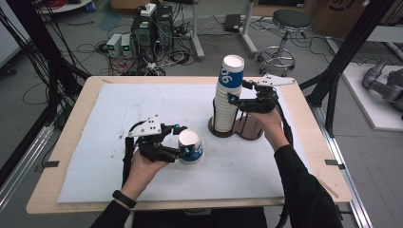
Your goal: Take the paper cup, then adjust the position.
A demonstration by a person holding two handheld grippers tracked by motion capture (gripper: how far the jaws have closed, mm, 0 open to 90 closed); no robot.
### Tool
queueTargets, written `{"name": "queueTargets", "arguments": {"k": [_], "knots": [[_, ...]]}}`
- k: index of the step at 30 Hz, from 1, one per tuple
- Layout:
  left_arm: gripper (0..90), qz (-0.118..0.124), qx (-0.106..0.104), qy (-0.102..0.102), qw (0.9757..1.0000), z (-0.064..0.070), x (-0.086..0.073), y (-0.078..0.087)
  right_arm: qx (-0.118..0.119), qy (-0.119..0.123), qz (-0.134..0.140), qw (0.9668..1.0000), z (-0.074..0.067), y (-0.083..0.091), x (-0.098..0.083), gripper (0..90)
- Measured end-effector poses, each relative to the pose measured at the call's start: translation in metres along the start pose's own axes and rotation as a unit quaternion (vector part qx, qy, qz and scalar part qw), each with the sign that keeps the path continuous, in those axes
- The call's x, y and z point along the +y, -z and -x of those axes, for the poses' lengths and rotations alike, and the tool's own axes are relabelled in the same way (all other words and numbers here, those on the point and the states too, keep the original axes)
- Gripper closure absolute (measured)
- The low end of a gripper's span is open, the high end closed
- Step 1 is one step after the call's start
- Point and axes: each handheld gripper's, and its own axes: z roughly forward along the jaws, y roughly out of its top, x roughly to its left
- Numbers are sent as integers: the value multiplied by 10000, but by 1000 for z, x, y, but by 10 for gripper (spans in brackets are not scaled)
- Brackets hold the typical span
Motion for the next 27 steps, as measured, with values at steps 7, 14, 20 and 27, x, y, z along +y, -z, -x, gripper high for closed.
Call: {"name": "queueTargets", "arguments": {"k": [7, 14, 20, 27], "knots": [[301, 62, -72, 10, 10000, 0, 3, -3, -26, -33, -2, 10000, -2, 2, 0, 190], [301, 52, -46, 23, 10000, -2, 2, -1, -42, -30, 43, 10000, 0, 8, -1, 190], [301, 34, -20, 90, 10000, -5, -1, 3, -27, -72, 66, 9999, 1, 14, -3, 190], [300, 52, 40, 108, 9999, -7, -3, 7, 10, -30, 96, 9999, 0, 25, -4, 189]]}}
